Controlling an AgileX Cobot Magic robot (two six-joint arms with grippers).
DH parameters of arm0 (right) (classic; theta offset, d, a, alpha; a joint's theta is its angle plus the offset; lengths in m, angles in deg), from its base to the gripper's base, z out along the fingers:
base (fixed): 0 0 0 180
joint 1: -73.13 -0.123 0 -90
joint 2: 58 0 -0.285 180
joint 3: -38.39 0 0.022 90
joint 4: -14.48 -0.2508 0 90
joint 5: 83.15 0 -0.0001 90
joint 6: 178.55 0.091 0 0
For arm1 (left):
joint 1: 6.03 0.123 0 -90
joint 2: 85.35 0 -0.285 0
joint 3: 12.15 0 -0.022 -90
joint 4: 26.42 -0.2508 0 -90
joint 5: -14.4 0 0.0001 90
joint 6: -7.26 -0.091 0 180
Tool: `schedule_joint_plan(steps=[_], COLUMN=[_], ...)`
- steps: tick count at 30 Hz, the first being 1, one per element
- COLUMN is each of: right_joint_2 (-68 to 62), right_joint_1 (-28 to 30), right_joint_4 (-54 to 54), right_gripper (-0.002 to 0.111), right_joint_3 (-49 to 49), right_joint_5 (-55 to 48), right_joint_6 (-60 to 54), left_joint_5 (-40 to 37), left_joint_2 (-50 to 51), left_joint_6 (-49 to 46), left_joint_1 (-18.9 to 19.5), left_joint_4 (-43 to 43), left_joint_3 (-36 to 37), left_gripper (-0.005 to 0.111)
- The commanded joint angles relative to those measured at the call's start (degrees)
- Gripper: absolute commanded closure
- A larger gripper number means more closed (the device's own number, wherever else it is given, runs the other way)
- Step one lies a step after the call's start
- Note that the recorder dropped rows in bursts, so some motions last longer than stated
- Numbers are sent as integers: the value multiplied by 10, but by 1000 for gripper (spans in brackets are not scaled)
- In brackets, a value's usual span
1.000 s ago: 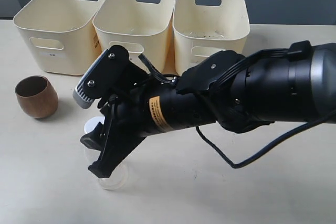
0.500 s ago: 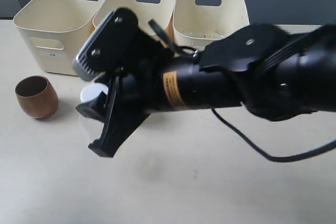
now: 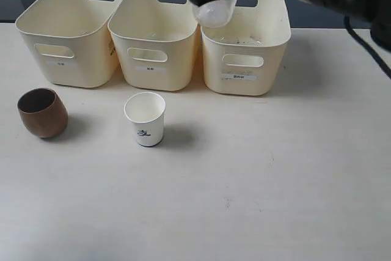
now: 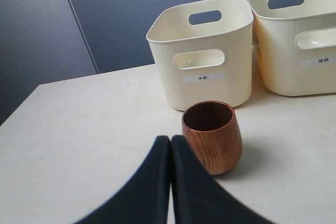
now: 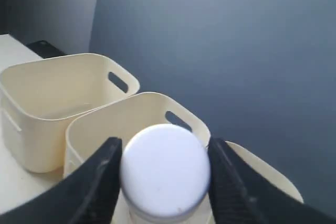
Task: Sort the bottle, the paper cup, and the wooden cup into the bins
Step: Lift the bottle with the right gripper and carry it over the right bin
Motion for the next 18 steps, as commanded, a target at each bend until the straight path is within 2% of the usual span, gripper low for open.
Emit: schedule_joint_plan(steps=[1, 3, 6, 18], right_joint_2=[-44, -77, -133, -287], right_joint_1=[82, 118, 179, 232], right_joint_4=[-8, -4, -3, -3], right_gripper=[109, 109, 109, 109], right_joint_3=[-33, -40, -76, -224], right_joint_5=[40, 38, 109, 150], right_joint_6=[-6, -6, -5, -5], left_joint_5=[3, 3, 3, 3], left_joint_2=[2, 2, 2, 2], left_joint_6=[1, 1, 1, 1], left_joint_1=[0, 0, 0, 0], left_joint_4=[1, 1, 1, 1], left_joint_3=[-3, -3, -3, -3], left_gripper=[107, 107, 107, 107])
